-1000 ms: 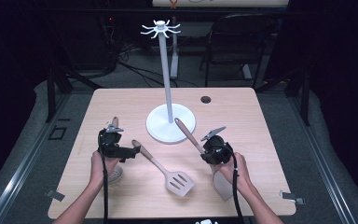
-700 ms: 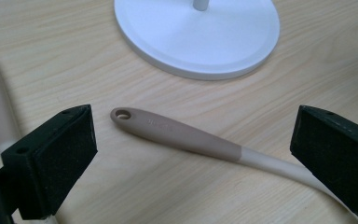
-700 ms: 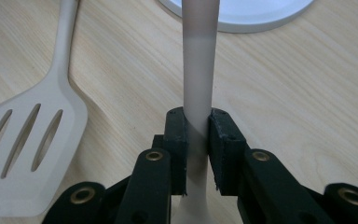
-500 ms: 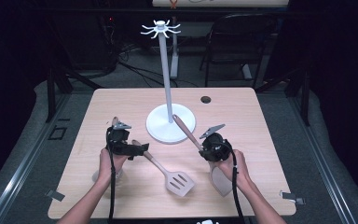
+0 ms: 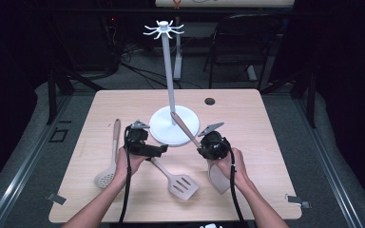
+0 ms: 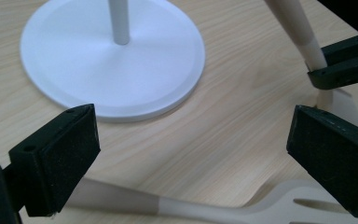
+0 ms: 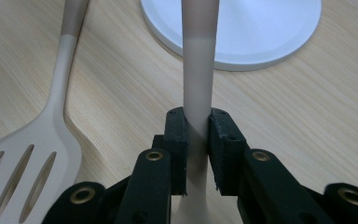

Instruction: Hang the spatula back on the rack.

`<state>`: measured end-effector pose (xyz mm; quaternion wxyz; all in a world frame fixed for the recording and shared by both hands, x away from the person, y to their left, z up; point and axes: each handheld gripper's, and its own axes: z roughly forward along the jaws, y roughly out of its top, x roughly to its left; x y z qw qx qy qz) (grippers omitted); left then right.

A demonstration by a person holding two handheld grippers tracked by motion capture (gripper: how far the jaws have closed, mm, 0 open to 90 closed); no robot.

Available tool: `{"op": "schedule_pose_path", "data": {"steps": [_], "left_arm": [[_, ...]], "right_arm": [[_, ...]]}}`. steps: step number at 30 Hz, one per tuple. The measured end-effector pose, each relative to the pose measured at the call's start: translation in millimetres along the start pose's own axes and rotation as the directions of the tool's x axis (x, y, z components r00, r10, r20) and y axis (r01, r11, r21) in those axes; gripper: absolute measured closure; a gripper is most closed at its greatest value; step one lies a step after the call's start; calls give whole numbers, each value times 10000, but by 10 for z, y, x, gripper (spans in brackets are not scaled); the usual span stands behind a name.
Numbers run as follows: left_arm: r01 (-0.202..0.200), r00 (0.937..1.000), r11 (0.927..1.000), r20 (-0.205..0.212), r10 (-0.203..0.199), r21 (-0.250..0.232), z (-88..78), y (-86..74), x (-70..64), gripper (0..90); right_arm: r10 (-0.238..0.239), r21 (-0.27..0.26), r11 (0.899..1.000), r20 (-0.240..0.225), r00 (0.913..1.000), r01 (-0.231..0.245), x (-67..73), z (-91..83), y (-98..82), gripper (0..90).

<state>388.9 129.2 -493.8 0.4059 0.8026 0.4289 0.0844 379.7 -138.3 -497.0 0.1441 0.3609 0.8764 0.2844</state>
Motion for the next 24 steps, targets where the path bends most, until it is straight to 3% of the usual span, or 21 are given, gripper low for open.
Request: {"op": "schedule_pose_path", "data": {"steps": [3, 4, 13, 17, 24], "left_arm": [[-20, 9997, 10000, 246, 21, -9, 53, 42, -56, 37], [-10, 9987, 10000, 502, 14, -79, 95, 77, -108, 48], [-200, 9903, 9992, 1369, 246, -354, 227, 189, -280, 229], [239, 9828, 9965, 1847, -87, -802, 242, 162, -268, 301], [455, 9771, 9924, 2118, -203, -1146, 268, 158, -280, 441]], "right_arm": [[-67, -57, 10000, -4, 10000, 67, 1, -21, 2, 787], [-57, -128, 9999, -23, 10000, 56, 7, -25, 4, 787], [-269, -356, 9990, -30, 9996, 267, 67, -37, 14, 786], [-542, -501, 9973, -34, 9985, 540, 149, -28, 28, 786], [-768, -726, 9944, 49, 9970, 770, 239, -25, 50, 786]]}}
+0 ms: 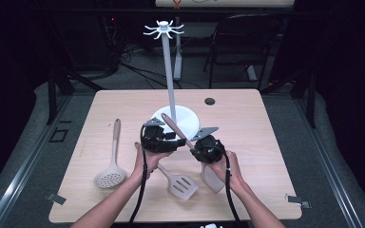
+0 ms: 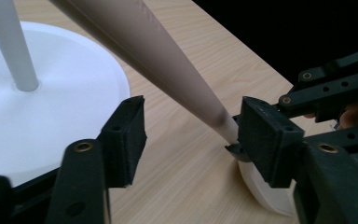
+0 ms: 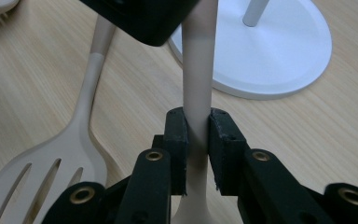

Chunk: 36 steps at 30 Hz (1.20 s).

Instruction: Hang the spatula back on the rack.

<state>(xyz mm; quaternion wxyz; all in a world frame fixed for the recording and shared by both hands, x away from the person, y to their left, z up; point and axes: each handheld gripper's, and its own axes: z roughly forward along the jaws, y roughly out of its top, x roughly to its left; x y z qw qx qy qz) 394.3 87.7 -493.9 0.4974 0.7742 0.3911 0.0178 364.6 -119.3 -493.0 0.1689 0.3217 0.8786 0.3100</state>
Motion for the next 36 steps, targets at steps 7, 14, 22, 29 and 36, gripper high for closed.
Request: {"op": "schedule_pose_path", "data": {"steps": [7, 14, 22, 29, 36], "left_arm": [[279, 9994, 9985, 228, -269, -471, 44, -57, -8, 599], [674, 9955, 9959, 702, -631, -606, 31, -90, 48, 639], [528, 9961, 9948, 751, -463, -871, 2, -73, 30, 657], [234, 9981, 9932, 585, -168, -1144, 13, -67, -34, 630], [189, 9982, 9920, 583, -117, -1245, 92, -100, -99, 660]], "right_arm": [[-110, -129, 9999, 78, 9999, 111, 51, 15, -1, 784], [119, -111, 9999, -227, 9997, -122, 12, 2, -58, 684], [-61, 548, 9985, -176, 9998, 71, 5, 98, -189, 774], [242, 60, 9997, 357, 9991, -244, 38, 102, -145, 779], [627, -287, 9977, 425, 9971, -615, 26, 88, -139, 778]]}}
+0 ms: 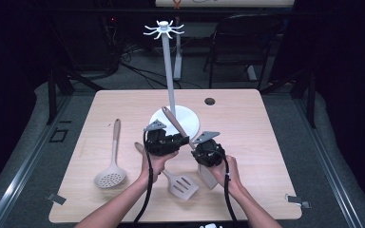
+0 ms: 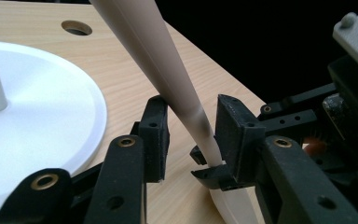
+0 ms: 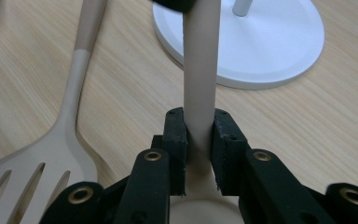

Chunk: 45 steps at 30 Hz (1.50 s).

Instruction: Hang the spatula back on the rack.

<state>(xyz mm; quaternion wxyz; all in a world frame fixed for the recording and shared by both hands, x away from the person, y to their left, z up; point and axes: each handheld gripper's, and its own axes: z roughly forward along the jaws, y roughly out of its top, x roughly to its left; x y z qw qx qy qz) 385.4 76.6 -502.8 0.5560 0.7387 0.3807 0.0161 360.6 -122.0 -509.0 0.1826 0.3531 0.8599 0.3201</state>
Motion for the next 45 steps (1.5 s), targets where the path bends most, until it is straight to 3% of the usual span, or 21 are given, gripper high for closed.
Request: {"op": "schedule_pose_path", "data": {"steps": [4, 9, 14, 20, 25, 28, 32, 35, 39, 45], "left_arm": [[173, 9998, 9993, 61, -171, -325, 25, -21, -15, 699], [453, 9979, 9970, 494, -423, -626, 18, 10, -4, 733], [452, 9960, 9969, 803, -400, -640, 9, 89, -20, 757], [472, 9924, 9978, 1156, -415, -469, 14, 200, -41, 779], [-254, 9944, 9991, 1014, 287, -337, -33, 358, -82, 784], [-451, 9935, 9986, 1035, 476, -267, -61, 431, -79, 785], [-1023, 9912, 9947, 838, 1025, -66, -108, 560, -71, 785], [-1392, 9881, 9902, 669, 1385, 60, -138, 628, -56, 784], [-1976, 9795, 9801, 440, 1966, 198, -174, 720, -41, 784], [-2431, 9699, 9696, 231, 2425, 268, -221, 864, 6, 783]], "right_arm": [[131, -175, 9998, -31, 9999, -131, -7, -15, 9, 778], [277, -521, 9983, 9, 9996, -276, -24, -42, 14, 774], [330, -831, 9960, -16, 9995, -330, -44, -85, 28, 761], [287, -974, 9948, -139, 9995, -299, -58, -138, 42, 666], [256, -1056, 9940, -256, 9993, -282, -79, -190, 37, 561], [268, -1126, 9932, -248, 9993, -294, -90, -201, 29, 531], [260, -1106, 9935, -250, 9994, -286, -121, -225, 14, 478], [314, -1102, 9933, -201, 9993, -334, -148, -238, -3, 432], [494, -864, 9950, -172, 9986, -507, -215, -241, -39, 342], [740, -485, 9960, -172, 9971, -748, -308, -204, -95, 226]]}}
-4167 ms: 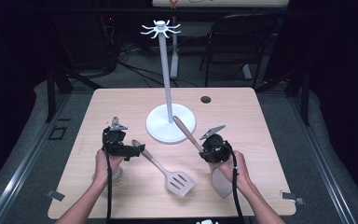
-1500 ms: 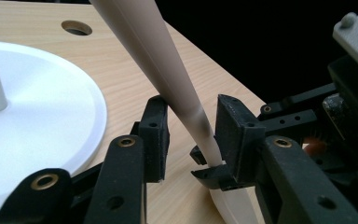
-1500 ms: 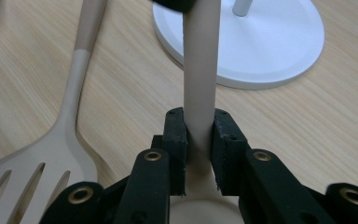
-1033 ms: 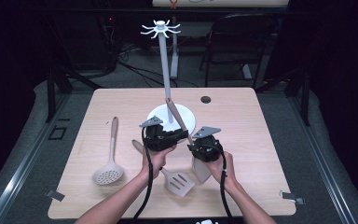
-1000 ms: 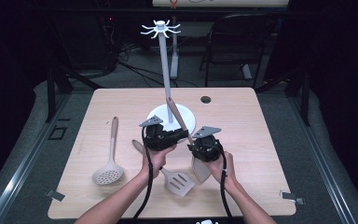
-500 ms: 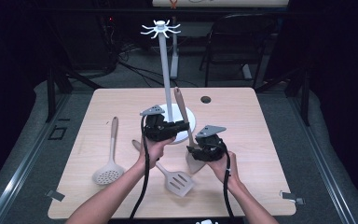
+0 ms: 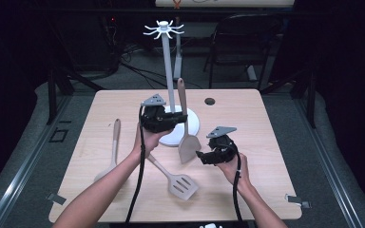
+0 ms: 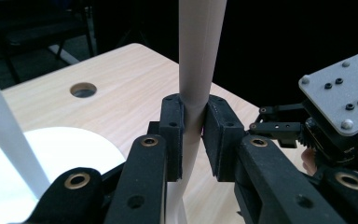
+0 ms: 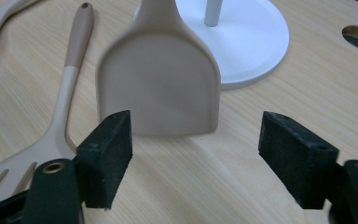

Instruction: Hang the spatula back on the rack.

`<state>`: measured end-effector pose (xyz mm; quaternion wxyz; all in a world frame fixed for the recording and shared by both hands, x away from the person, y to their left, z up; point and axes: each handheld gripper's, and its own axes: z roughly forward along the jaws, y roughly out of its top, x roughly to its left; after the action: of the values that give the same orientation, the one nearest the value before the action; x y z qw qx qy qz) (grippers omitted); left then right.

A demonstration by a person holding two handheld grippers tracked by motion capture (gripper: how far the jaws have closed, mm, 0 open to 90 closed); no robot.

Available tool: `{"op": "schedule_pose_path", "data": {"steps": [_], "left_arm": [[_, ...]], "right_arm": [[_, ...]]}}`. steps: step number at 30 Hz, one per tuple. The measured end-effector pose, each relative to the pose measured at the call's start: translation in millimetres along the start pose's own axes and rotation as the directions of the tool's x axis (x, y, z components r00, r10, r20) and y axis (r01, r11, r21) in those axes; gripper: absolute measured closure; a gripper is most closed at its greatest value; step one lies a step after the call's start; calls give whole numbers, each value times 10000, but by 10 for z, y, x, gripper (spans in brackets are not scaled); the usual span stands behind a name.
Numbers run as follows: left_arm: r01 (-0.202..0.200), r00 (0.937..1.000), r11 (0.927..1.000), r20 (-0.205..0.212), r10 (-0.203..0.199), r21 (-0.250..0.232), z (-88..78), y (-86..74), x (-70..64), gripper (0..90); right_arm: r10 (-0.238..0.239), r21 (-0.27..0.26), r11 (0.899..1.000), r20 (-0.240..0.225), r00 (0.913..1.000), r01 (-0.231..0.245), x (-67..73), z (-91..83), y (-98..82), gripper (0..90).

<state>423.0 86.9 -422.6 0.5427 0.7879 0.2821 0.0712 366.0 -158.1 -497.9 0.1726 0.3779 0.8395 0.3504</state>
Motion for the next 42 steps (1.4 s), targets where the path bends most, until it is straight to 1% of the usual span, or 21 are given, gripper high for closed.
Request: {"op": "schedule_pose_path", "data": {"steps": [1, 2, 5, 6, 9, 12, 17, 21, 26, 30, 42], "left_arm": [[-153, 9999, 9999, -61, 153, 42, -11, 22, 17, 783], [-259, 9996, 9996, -83, 259, 57, -19, 44, 34, 783], [-492, 9986, 9988, -172, 493, 66, -44, 110, 82, 783], [-555, 9983, 9985, -169, 555, 2, -48, 130, 97, 783], [-766, 9968, 9970, -232, 767, 74, -72, 193, 140, 784], [-882, 9956, 9961, -326, 883, 51, -90, 239, 178, 783], [-839, 9956, 9965, -411, 838, 4, -124, 308, 258, 783], [-955, 9944, 9953, -449, 960, 129, -132, 362, 307, 783], [-979, 9945, 9952, -360, 982, 98, -139, 431, 360, 783], [-1086, 9933, 9940, -375, 1090, 122, -142, 508, 381, 783], [-1122, 9931, 9937, -356, 1121, -2, -165, 739, 416, 782]], "right_arm": [[14, 35, 10000, 37, 10000, -14, -10, 12, -7, 210], [106, 64, 9999, -37, 9999, -106, -16, 23, -11, 199], [127, 138, 9998, -32, 9999, -126, -35, 47, -20, 161], [136, 139, 9998, -33, 9999, -136, -38, 51, -22, 152], [135, 180, 9997, -16, 9999, -135, -41, 45, -20, 137], [110, 124, 9999, -22, 9999, -110, -39, 36, -20, 124], [125, 188, 9997, -27, 9999, -124, -46, 31, -15, 96], [65, 222, 9997, -56, 10000, -64, -49, 41, -13, 78], [38, 321, 9995, -112, 9999, -34, -47, 46, -9, 64], [-4, 339, 9994, -137, 9999, 8, -47, 56, -10, 57], [-22, 405, 9992, -267, 9996, 32, -34, 76, -7, 51]]}}
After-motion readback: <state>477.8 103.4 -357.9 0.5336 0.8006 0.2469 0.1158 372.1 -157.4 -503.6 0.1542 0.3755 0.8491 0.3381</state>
